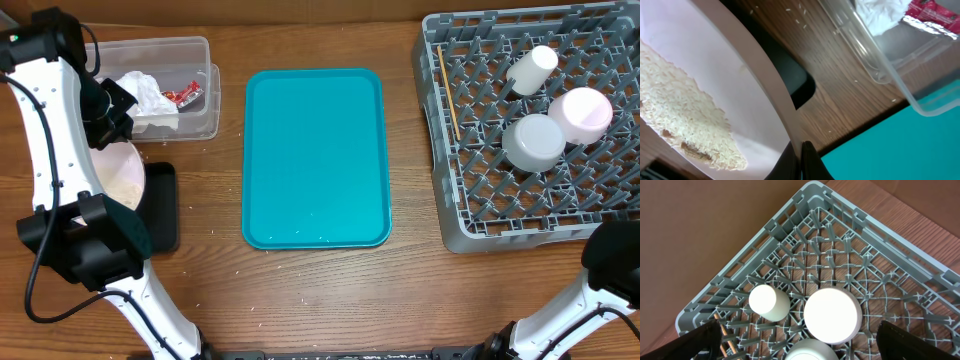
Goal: Sort waste into correct bins and load items into the dishwasher
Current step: 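Tilt the plate with the left gripper to dump rice onto the black tray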
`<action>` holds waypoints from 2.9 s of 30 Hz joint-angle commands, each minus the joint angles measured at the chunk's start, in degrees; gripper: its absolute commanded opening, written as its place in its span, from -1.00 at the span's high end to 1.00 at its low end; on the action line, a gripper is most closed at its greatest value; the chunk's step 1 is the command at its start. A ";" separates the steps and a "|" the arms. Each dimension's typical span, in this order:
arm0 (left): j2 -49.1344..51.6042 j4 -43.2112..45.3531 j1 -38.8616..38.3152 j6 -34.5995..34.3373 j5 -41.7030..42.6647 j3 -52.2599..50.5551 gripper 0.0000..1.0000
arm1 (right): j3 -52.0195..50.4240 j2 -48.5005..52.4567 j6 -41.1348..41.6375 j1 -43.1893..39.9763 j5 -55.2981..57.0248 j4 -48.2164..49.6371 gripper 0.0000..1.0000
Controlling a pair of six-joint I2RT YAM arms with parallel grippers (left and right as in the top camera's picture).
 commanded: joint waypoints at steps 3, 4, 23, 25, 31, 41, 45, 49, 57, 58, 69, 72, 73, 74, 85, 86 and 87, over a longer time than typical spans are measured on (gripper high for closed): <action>-1.44 1.75 1.77 0.37 5.75 -2.78 0.91 | 0.48 -0.33 0.42 -0.07 -0.28 0.28 -1.00; -1.44 2.12 2.32 0.37 5.95 -3.48 0.90 | 0.48 -0.33 0.39 -0.07 -0.31 0.28 -1.00; -1.40 7.45 8.96 8.28 19.08 -7.56 0.91 | 0.48 -0.33 0.39 -0.07 -0.31 0.28 -1.00; -1.40 8.13 9.31 8.63 19.52 -7.91 0.91 | 0.48 -0.33 0.39 -0.07 -0.28 0.31 -1.00; -1.40 8.48 10.40 9.88 22.67 -8.66 0.91 | 0.48 -0.33 0.39 -0.07 -0.28 0.28 -1.00; -1.40 8.02 14.51 13.70 31.45 -10.97 0.92 | 0.48 -0.33 0.39 -0.07 -0.28 0.28 -1.00; -1.40 7.85 16.00 16.24 36.17 -12.66 0.91 | 0.48 -0.33 0.39 -0.07 -0.28 0.28 -1.00; -1.42 6.91 16.98 16.65 36.11 -12.74 0.91 | 0.48 -0.33 0.39 -0.07 -0.28 0.28 -1.00; -1.42 7.17 17.75 21.35 41.05 -12.74 0.91 | 0.48 -0.33 0.39 -0.07 -0.28 0.28 -1.00; -1.40 7.63 18.16 21.33 41.03 -12.74 0.91 | 0.48 -0.31 0.39 -0.07 -0.28 0.28 -1.00; -1.40 -0.68 22.45 30.95 50.12 -12.74 0.92 | 0.48 -0.33 0.42 -0.07 -0.31 0.28 -1.00; -1.42 -1.81 22.64 32.76 50.40 -12.74 0.92 | 0.48 -0.33 0.39 -0.07 -0.28 0.28 -1.00; -1.42 -1.68 22.77 32.70 50.40 -12.74 0.92 | 0.48 -0.33 0.39 -0.07 -0.28 0.28 -1.00; -1.40 -2.38 22.86 32.76 50.84 -12.74 0.92 | 0.48 -0.31 0.39 -0.07 -0.31 0.28 -1.00; -1.68 -3.15 24.06 37.09 57.07 -13.16 0.91 | 0.48 -0.33 0.39 -0.07 -0.31 0.28 -1.00; -1.92 -3.15 24.06 36.76 57.79 -13.49 0.92 | 0.48 -0.31 0.39 -0.07 -0.28 0.28 -1.00; -1.97 -3.15 24.04 36.81 58.36 -13.55 0.91 | 0.48 -0.33 0.39 -0.07 -0.31 0.28 -1.00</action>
